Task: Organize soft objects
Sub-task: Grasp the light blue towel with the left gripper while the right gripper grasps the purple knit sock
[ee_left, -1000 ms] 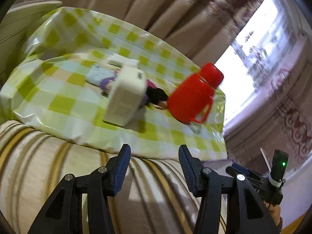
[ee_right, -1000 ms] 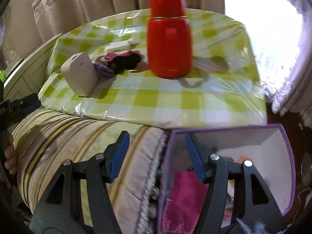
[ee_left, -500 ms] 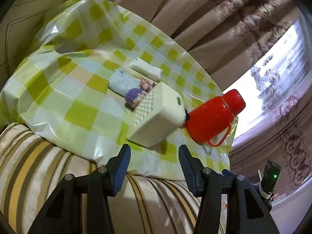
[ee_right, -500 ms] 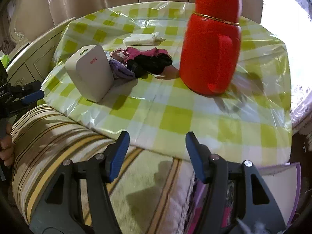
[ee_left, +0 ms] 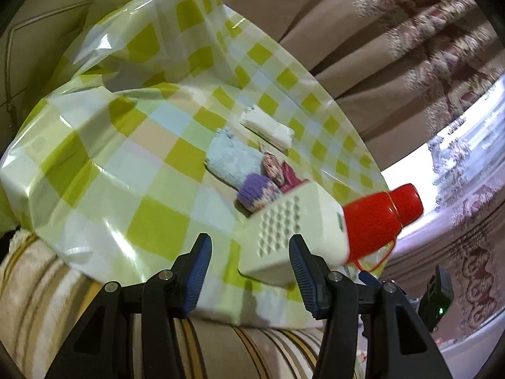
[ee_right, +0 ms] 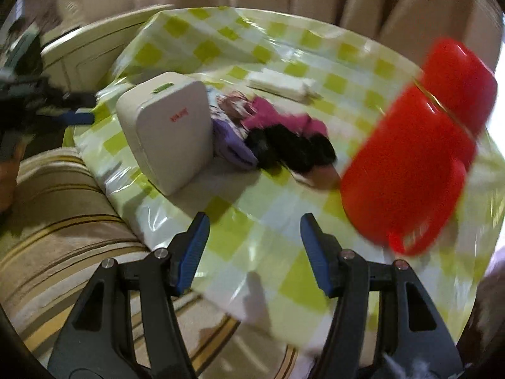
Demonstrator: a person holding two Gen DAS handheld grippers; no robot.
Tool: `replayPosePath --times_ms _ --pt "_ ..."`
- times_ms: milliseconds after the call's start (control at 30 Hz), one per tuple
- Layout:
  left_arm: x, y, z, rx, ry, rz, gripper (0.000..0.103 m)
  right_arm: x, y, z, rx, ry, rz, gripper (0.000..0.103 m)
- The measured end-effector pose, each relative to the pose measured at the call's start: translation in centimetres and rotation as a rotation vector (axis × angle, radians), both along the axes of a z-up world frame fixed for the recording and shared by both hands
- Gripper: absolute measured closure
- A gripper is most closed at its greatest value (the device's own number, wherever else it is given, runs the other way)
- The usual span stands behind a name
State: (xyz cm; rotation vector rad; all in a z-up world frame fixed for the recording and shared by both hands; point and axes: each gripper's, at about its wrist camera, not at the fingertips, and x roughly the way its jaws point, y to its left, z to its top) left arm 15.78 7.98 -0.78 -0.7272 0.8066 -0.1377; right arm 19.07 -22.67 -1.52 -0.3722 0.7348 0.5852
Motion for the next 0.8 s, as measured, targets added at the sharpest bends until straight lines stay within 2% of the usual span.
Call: replayPosePath --times_ms 167,300,400,600,700,800 --pt "3.1 1.3 -0.1 0.006 0.016 0.011 0.051 1.3 2.3 -0.5 -0.027 -0.044 0.105 0.039" --pt "6.3 1.3 -0.2 0.020 0.029 -0.020 0.051 2.9 3.6 -1.5 -0.026 -0.043 0.172 0.039" --pt "9.2 0.8 -0.4 0.004 0.028 -0.096 0.051 4.2 4.2 -1.9 -0.016 -0.037 0.191 0.039" --pt "14.7 0.1 -1.4 -0.085 0.043 -0.228 0.051 6.5 4.7 -2.5 0.009 -0.013 0.227 0.039" --pt "16.1 0.7 -1.7 -0.033 0.058 -0.172 0.051 6.9 5.2 -2.8 -0.007 -0.029 0.258 0.039" --pt "17.0 1.0 -1.8 0.097 0.095 -0.121 0.051 7.2 5.6 -3.0 -0.023 -0.044 0.293 0.039"
